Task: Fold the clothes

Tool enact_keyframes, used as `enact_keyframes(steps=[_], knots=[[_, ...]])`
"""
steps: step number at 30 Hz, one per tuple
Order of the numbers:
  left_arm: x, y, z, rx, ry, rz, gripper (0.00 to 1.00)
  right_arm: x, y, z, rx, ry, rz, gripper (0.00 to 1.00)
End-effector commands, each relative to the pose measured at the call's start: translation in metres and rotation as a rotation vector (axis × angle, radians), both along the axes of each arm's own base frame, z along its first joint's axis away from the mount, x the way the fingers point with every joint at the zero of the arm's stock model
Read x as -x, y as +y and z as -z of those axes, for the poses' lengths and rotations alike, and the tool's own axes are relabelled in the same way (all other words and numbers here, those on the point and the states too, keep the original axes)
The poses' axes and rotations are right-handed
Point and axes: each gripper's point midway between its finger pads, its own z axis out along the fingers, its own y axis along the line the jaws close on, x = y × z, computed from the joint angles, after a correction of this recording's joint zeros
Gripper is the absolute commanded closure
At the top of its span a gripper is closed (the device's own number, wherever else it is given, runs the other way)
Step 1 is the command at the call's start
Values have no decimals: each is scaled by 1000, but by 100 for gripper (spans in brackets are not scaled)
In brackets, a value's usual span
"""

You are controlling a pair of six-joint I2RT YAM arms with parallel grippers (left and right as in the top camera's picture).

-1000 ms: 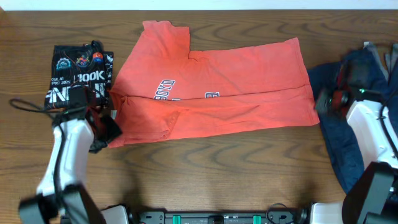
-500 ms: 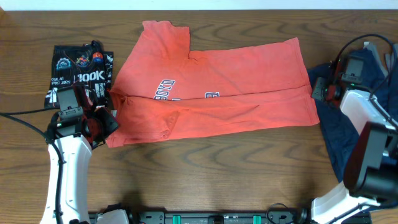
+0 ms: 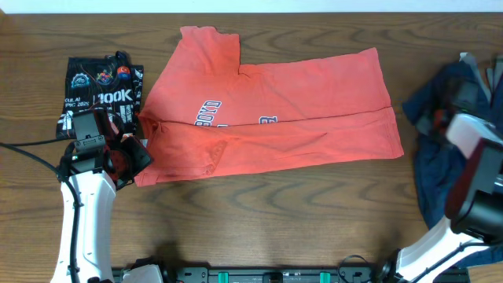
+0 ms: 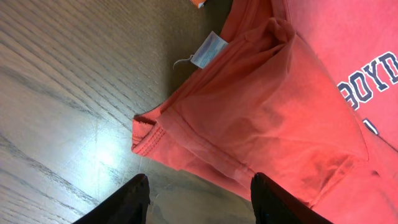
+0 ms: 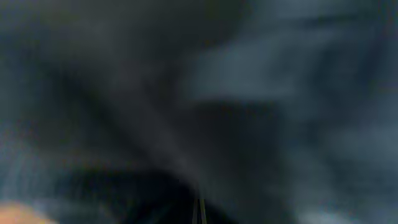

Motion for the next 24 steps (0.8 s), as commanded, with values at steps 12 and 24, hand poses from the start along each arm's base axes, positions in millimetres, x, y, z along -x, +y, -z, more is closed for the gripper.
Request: enact_keyframes(steps=[12,24], knots=[[-8,3,-8,-21,-34,25,46,-32,23,-86,-177,-268,-211,80],[-24,6,-16,-57,-101,68,46,-46,122,-115,-174,-242,-487,74]])
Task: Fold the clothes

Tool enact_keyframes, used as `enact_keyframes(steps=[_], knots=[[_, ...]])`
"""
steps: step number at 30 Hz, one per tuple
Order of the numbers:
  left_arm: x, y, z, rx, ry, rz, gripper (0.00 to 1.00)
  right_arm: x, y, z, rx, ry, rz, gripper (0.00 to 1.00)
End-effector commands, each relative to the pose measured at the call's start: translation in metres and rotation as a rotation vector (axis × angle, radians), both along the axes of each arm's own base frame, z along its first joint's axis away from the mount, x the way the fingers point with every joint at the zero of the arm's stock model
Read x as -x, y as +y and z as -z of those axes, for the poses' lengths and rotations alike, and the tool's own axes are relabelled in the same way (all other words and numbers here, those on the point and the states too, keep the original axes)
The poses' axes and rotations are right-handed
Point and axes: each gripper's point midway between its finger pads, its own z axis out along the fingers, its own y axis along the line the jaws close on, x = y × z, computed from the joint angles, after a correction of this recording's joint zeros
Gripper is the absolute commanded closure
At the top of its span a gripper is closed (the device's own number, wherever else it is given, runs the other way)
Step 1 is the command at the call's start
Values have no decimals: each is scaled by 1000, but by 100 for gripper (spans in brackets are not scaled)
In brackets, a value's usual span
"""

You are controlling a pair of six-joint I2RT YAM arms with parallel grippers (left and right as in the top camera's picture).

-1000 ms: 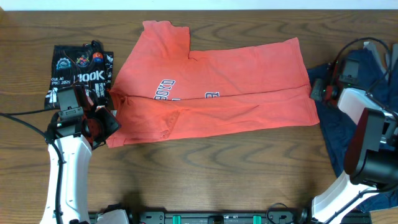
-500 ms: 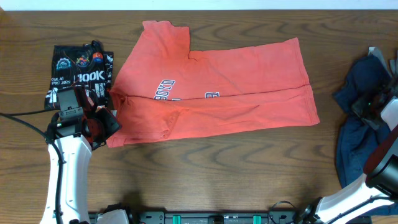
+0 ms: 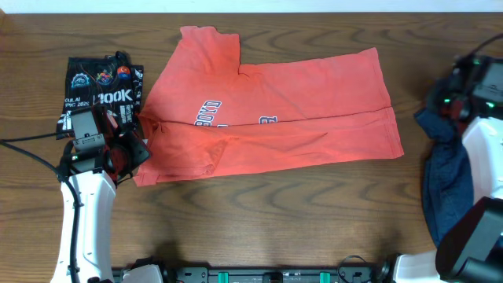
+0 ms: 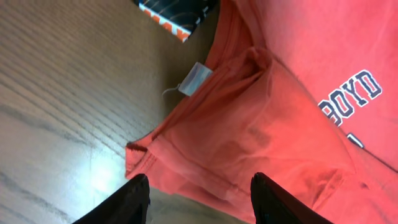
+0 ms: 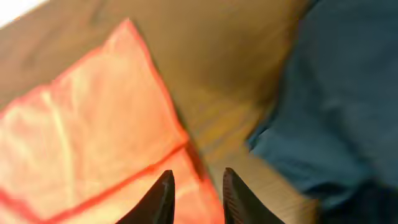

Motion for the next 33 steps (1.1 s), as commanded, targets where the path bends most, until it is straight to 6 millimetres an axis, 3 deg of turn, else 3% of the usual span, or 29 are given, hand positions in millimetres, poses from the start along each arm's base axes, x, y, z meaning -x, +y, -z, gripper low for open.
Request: enact_keyframes(steps=[1,7,12,17,22,26,30,33], knots=[[-7,0,-8,-30,-24,54,46,4,22,26,-5,85,-72,73],[-12,-19,0,-42,-2,149,46,40,29,69,-38,317,-18,69],[-15,-27,30,-20,85,177,46,61,27,98,-36,458,-2,62],[-14,-28,62,9,178,169,45,79,33,120,-61,572,-12,62],[-9,-29,81,25,243,170,45,87,32,133,-58,625,-7,73],[-10,-28,95,31,271,170,45,88,32,135,-64,633,0,99],[-6,-29,110,42,316,170,45,96,31,135,-53,665,5,99],[4,-31,119,55,369,171,45,114,18,134,18,746,52,99]])
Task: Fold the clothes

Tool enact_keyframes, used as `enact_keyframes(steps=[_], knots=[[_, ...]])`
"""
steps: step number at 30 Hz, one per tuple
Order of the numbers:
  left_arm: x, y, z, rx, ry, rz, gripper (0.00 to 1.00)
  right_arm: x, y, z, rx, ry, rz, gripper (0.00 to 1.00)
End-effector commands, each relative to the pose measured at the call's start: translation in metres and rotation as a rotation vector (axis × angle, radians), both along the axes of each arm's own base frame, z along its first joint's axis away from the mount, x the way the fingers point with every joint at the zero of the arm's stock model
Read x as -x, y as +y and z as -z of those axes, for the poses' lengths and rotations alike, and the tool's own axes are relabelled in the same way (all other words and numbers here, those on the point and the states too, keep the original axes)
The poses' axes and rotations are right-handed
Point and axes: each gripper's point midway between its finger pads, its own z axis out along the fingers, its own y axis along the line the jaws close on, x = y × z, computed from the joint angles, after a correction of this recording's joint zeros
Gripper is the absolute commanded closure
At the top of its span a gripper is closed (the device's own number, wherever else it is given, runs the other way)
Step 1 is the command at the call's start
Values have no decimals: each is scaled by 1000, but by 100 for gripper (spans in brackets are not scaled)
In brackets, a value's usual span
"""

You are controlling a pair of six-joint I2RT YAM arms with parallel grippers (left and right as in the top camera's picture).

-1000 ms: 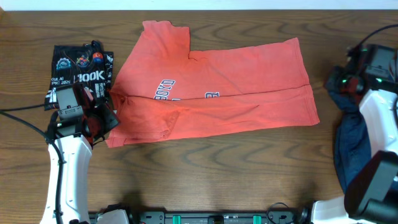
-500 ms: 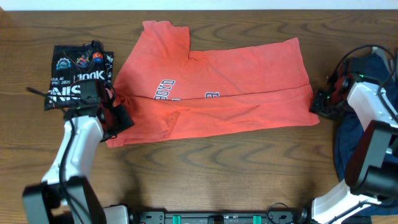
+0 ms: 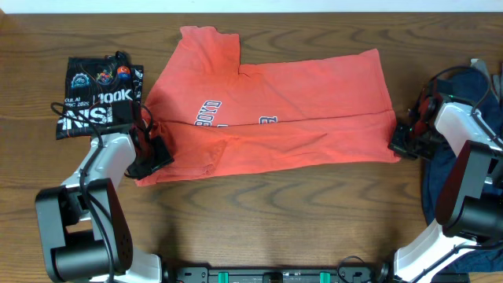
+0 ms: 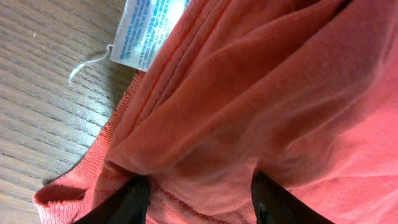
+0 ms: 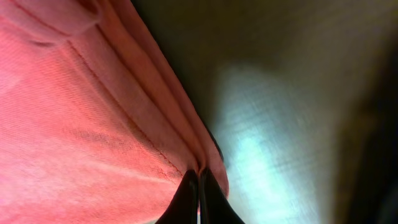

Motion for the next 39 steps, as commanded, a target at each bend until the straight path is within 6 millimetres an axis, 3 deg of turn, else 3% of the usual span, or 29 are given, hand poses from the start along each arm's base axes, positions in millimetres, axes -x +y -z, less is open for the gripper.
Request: enact_keyframes(steps=[1,7,13,16,19,23,25,27,28,29,31,34,39], knots=[[13,-2,16,8,80,3,45,18,-15,1,111,87,15,99],[48,-7,16,31,227,-11,45,48,-29,-6,212,218,52,99],[88,-8,9,25,401,-93,45,59,-26,-9,205,265,65,99],[96,-9,6,29,437,-99,45,65,-24,-11,199,287,70,99],[89,-8,4,26,405,-65,45,64,-19,-11,169,283,74,99],[52,-1,-22,4,269,-62,45,47,-18,-23,158,195,87,98],[24,3,-46,-10,157,-59,44,31,-18,-38,150,110,97,90],[-8,4,-74,-14,26,-17,37,13,-16,-56,129,18,103,70],[-25,3,-88,-14,-46,14,34,4,-13,-64,111,-27,96,45],[-41,3,-100,-17,-106,35,30,-6,-9,-74,85,-81,76,32],[-74,0,-123,-39,-232,80,24,-23,2,-90,26,-182,19,29],[-117,-6,-142,-69,-391,134,21,-36,15,-108,-29,-281,-23,29],[-175,-25,-145,-84,-584,207,21,-37,26,-116,-31,-302,-78,29]])
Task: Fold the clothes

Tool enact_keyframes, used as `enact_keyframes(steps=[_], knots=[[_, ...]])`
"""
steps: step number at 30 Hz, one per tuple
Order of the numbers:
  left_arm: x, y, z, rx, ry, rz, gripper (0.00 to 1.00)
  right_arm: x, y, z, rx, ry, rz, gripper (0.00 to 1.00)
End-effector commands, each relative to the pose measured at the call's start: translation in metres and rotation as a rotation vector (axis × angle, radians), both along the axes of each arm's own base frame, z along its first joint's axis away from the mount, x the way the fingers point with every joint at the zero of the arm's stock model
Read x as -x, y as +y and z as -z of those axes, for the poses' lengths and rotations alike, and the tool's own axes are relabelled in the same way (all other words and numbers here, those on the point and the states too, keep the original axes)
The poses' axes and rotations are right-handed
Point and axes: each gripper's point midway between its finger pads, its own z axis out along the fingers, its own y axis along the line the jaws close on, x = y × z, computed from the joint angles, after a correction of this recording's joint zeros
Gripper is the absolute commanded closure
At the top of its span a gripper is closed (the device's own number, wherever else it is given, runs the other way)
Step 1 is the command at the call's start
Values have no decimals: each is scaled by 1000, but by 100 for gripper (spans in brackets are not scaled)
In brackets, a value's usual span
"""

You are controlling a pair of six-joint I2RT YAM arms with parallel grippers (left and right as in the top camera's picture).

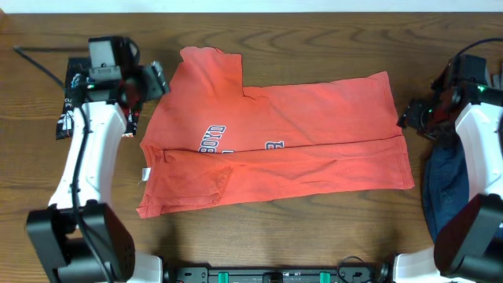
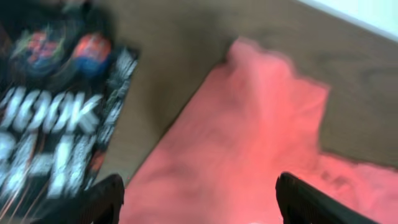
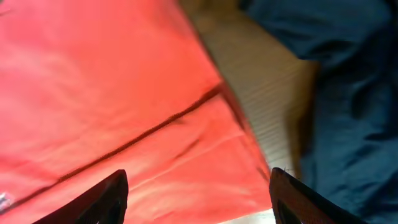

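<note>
The red T-shirt [image 1: 267, 141] lies spread on the wooden table [image 1: 275, 236], its lower strip folded up along a seam across the middle. In the left wrist view the shirt [image 2: 249, 143] fills the centre. My left gripper [image 1: 154, 79] hovers open over the shirt's upper left edge, and its wrist view shows this gripper [image 2: 199, 205] with the jaws wide apart and empty. My right gripper [image 1: 409, 118] hangs open over the shirt's right edge. Nothing sits between the spread fingers of that gripper [image 3: 199, 199], which is above the red cloth [image 3: 124, 93].
A folded black printed shirt [image 1: 66, 118] lies at the far left, partly under my left arm, also seen as the black shirt [image 2: 50, 124]. A crumpled dark blue garment [image 1: 440, 189] lies at the right edge, beside the red shirt as blue cloth [image 3: 336, 93].
Both grippers have left the shirt's lower corners and stand open. The left is now at the upper left edge, the right farther back. The shirt's lower edge lies nearer the front.
The left gripper hovered open by the shirt's lower left corner while the right was over the blue garment. The right then stood open near the shirt's right edge. Then both were down at the lower corners, the right shut on cloth. Now the shirt lies stretched frontward, both grippers open.
</note>
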Motion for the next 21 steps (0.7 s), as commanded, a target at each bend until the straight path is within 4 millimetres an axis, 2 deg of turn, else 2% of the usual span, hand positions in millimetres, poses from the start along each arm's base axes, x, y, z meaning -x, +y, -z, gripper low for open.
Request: enact_keyframes(steps=[1,6,9,15,21], knots=[[-27,-15,22,-21,-34,74,21,-2,19,-3,-35,-13,-85,29],[-73,-28,51,-35,-137,108,21,0,25,-3,-40,-2,-98,29],[-90,-31,75,-33,-160,116,21,0,26,-3,-45,-1,-102,29],[-105,-35,120,-13,-147,133,21,0,26,-3,-52,0,-76,29],[-114,-45,141,20,-137,173,21,-1,26,-3,-53,-3,-69,30]])
